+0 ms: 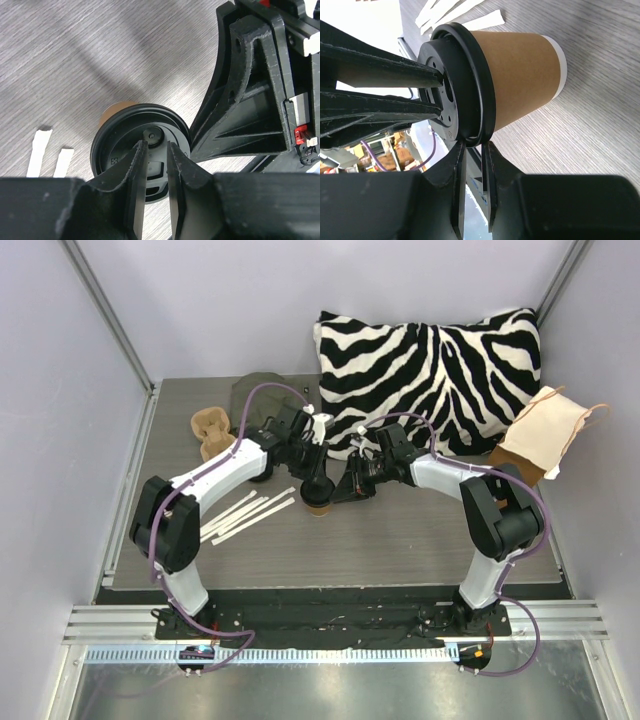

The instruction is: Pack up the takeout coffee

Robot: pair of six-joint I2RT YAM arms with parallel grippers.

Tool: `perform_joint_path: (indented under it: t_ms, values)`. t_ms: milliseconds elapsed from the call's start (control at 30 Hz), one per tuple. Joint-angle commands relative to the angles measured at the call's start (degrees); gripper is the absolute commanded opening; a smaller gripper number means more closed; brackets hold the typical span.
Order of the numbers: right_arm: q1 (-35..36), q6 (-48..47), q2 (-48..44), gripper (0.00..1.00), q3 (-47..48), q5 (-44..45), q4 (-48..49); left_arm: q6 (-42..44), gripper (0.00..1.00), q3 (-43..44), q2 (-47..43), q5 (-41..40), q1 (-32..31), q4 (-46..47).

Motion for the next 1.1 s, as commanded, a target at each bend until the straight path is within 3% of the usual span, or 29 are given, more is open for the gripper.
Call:
perform_joint_path:
  t_ms: [0, 167, 267, 300, 400, 667, 1067]
  values:
    - [0.8, -3.14, 4.57, 0.13, -3.71, 10.37, -1.1, 2.68, 0.26, -2.4, 5.46, -1.39, -0.21, -4.67]
    - [0.72, -0.86, 3.96, 0.13, -5.39, 6.78, 0.84, 4.08, 0.25, -2.14, 6.08, 0.54, -0.21, -4.93]
    - [0.8, 0.02, 0.54, 0.23, -3.9, 4.66, 1.28, 6.1, 0.25, -2.14, 5.82, 2.65, -0.3, -5.1]
    - [0.8, 0.2, -0.69, 0.31, -2.94, 3.79, 1.54, 6.81, 0.25, -2.14, 5.73, 3.27, -0.3, -5.37]
    - [0.54, 0.81, -5.17, 0.38, -1.09, 3.08, 1.28, 8.48, 0.25, -2.05, 5.47, 4.33, -0.3, -5.63]
    - [-2.36, -1.3, -6.33, 0.34, 0.41, 6.5, -2.06, 11.03, 0.25, -1.35, 5.82, 6.26, -0.3, -6.07]
    - [-2.45, 0.46, -2.02, 0.29, 1.65, 5.81, 2.07, 12.17, 0.24, -0.82, 6.78, 6.88, -0.3, -6.69]
